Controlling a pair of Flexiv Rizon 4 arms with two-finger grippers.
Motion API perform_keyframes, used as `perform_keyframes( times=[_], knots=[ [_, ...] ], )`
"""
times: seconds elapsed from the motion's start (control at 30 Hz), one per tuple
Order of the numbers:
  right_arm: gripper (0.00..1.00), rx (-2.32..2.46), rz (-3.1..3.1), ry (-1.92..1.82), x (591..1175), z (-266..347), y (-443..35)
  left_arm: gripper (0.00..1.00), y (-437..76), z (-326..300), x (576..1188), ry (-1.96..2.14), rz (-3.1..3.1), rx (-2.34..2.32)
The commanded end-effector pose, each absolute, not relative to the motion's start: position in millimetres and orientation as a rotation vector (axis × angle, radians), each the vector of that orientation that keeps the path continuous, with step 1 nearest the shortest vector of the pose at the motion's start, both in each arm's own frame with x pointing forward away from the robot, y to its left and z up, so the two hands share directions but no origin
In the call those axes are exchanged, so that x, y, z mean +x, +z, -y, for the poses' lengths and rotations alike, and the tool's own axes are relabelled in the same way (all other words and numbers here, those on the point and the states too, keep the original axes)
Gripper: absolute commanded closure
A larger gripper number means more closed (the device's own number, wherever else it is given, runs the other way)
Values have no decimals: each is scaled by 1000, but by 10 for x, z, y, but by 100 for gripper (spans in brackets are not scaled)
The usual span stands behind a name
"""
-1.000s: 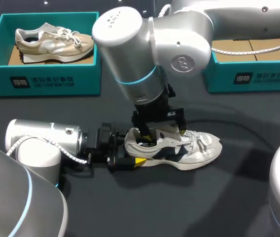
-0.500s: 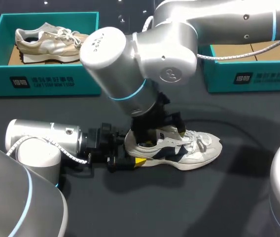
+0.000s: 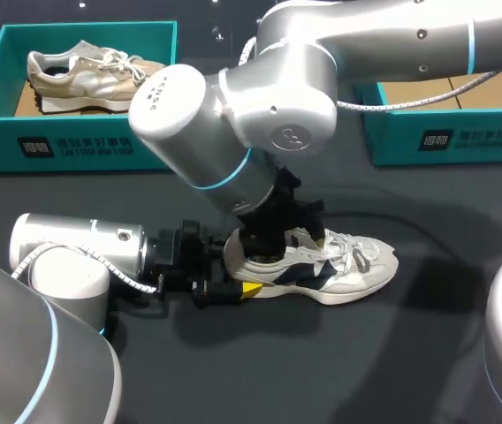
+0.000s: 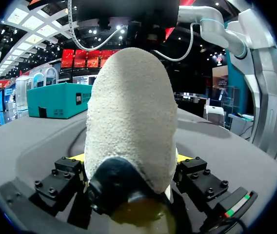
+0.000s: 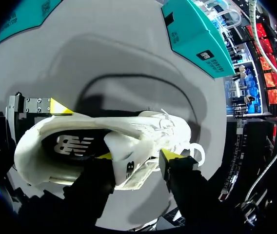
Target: Take the shoe out of the shoebox, open the shoe tongue, remove and reinsert the insole, then place the shoe into the shoebox
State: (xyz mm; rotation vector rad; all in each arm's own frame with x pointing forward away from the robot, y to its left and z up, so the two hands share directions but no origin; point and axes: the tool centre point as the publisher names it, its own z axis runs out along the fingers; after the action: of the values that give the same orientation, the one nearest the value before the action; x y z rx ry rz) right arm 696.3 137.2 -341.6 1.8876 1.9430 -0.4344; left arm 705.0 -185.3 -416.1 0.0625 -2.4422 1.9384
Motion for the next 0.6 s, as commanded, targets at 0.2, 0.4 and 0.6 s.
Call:
perform_keyframes(
  times=[0.2, 0.4, 0.6],
  knots=[
    [100, 2090, -1782, -360, 6925, -1234, -3264, 100, -4232, 1859, 7047, 1940, 2444, 67],
    [100, 2133, -2022, -268, 7047, -1007, -3267, 100, -4232, 1859, 7047, 1940, 2444, 67],
    [100, 2133, -2022, -268, 7047, -1007, -3267, 100, -4232, 1859, 7047, 1940, 2444, 67]
  ],
)
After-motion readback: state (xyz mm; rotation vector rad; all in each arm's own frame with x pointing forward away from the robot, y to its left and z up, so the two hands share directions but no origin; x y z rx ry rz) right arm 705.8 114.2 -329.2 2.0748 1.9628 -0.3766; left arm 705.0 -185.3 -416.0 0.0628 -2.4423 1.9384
